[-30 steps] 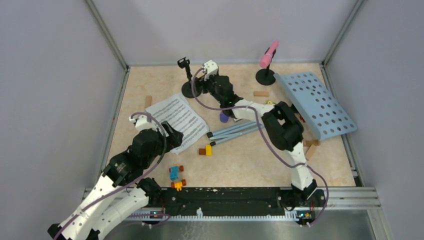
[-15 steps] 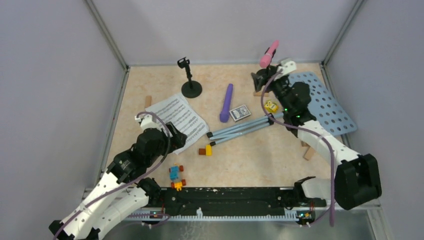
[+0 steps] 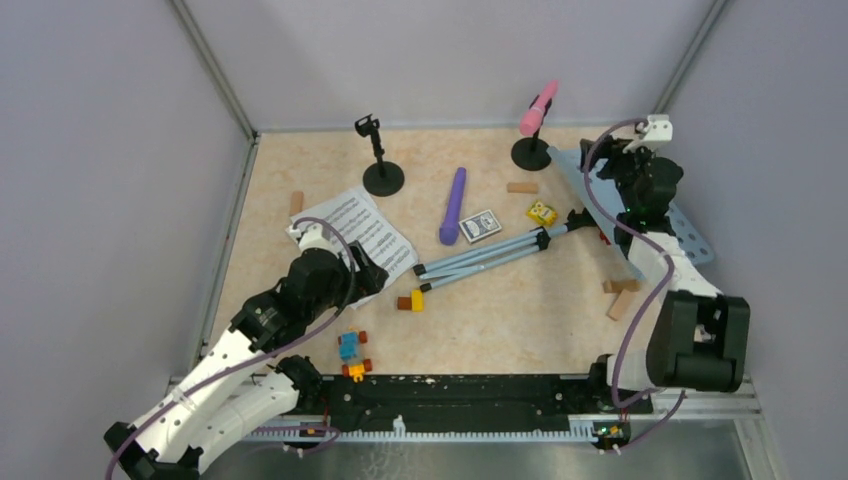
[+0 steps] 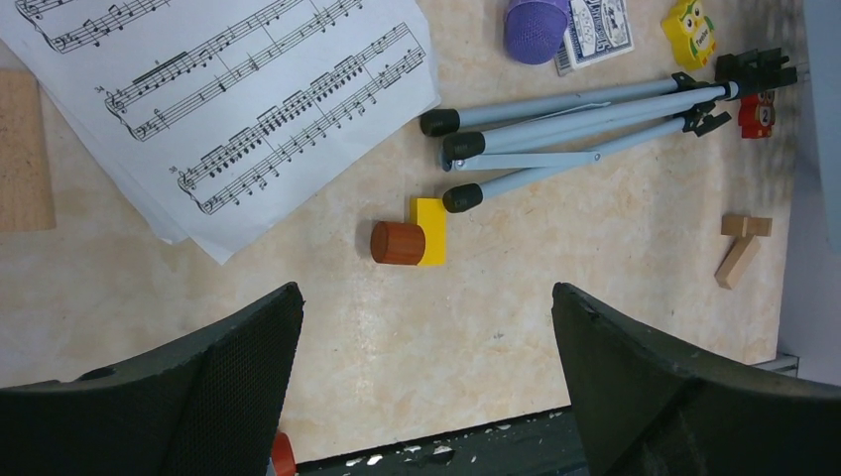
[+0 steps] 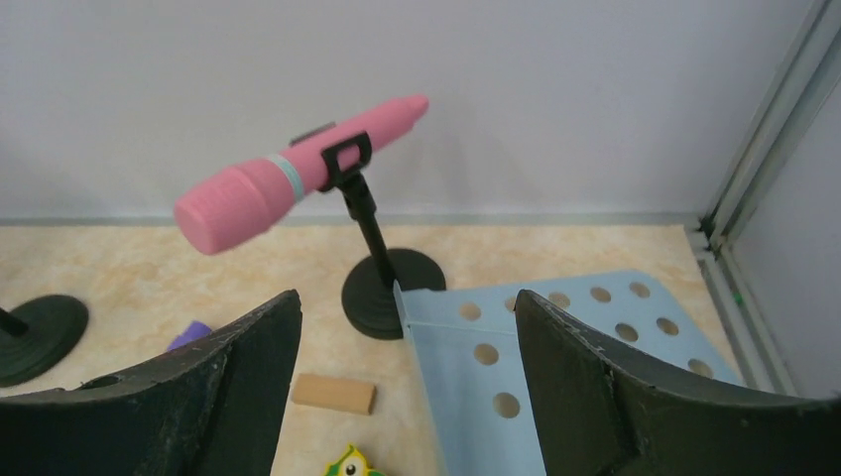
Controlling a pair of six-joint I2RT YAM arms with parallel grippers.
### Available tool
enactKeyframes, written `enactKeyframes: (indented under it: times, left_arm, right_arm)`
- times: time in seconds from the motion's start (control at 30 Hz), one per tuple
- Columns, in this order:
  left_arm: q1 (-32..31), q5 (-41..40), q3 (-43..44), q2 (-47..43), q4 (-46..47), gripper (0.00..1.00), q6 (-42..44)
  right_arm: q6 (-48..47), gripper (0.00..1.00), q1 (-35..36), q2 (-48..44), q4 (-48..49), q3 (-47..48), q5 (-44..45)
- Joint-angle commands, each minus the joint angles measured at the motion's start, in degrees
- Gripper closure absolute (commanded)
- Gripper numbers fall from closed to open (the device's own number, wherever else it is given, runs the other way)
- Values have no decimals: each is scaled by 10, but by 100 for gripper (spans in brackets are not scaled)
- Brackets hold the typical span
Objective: Pack up the instrument practice props
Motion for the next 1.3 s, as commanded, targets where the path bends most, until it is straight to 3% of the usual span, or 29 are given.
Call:
enactKeyframes:
  times: [0.0,0.37,0.63,0.8,1.1,1.2,1.27]
  left_arm:
    - [0,12,-4,-4,31,1,1]
    - [1,-43,-20,-15,31,1,30]
    - [1,-36,-13,18,61,1,40]
    - [1,-34,-12,37,77,1,47]
    - [1,-37,-13,53,83,1,44]
    - [1,-44,-14,53,81,1,44]
    - [1,-47,-13,54,80,1,44]
  right_arm:
    - [-19,23,-2,102,68,44,-44]
    - [-4,25,-2,355,131,251,-201]
    - [-9,29,2,489,86,382,-291]
    - [-63,28,24,527,48,430,-291]
    - [-38,28,49,621,98,531,-239]
    - [-10,36,52,658,115,573,-239]
    - [2,49,55,673,134,590,-243]
